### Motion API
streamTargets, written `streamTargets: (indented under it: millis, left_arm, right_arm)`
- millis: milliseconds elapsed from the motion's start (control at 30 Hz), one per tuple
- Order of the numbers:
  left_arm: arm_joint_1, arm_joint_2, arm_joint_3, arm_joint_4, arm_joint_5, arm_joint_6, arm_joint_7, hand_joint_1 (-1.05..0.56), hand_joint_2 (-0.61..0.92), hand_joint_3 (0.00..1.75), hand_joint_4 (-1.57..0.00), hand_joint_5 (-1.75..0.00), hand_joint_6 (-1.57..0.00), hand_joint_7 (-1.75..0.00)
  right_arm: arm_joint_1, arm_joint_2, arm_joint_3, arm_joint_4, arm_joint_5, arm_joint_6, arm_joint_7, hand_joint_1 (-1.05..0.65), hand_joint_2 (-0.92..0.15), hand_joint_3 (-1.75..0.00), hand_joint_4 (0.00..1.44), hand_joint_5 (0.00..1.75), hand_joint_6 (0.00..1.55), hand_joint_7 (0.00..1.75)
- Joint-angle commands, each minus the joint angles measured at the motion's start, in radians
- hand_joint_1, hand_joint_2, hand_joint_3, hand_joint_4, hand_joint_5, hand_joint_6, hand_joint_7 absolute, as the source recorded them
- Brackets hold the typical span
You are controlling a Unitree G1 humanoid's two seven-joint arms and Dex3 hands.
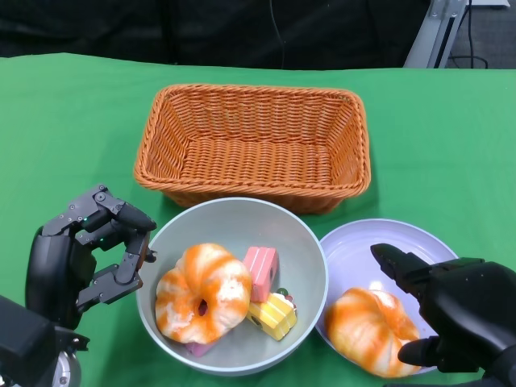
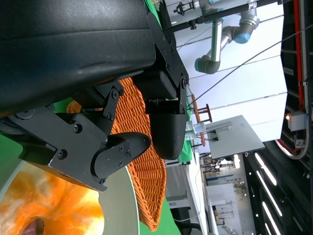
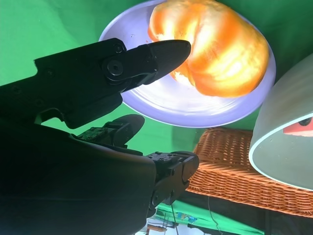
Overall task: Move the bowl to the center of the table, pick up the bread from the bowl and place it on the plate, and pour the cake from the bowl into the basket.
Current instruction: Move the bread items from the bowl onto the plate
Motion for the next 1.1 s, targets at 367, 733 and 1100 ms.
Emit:
streamTargets:
  millis: [367, 733, 1100]
  left_arm:
    - [-0.002, 0.009, 0.000, 0.008, -0.001, -0.011, 0.000, -0.09, 0.60, 0.98, -0.83, -1.56, -0.78, -1.26]
    - [-0.005, 0.010, 0.000, 0.014, 0.003, -0.013, 0.002, -0.10, 0.60, 0.98, -0.82, -1.54, -0.78, -1.24]
    - [-0.014, 0.020, 0.010, 0.013, 0.021, -0.007, 0.020, -0.11, 0.61, 0.95, -0.81, -1.57, -0.78, -1.25]
  right_arm:
    - [0.022, 0.021, -0.049, -0.131, 0.151, -0.063, -0.047, -0.74, -0.92, -0.10, 0.60, 0.03, 0.35, 0.05]
    - [-0.025, 0.105, 0.037, -0.253, 0.159, -0.097, 0.000, -0.75, -0.92, -0.07, 0.65, 0.04, 0.44, 0.04]
    - [-0.099, 0.191, 0.136, -0.246, 0.066, -0.079, 0.089, -0.76, -0.92, -0.08, 0.62, 0.01, 0.43, 0.01]
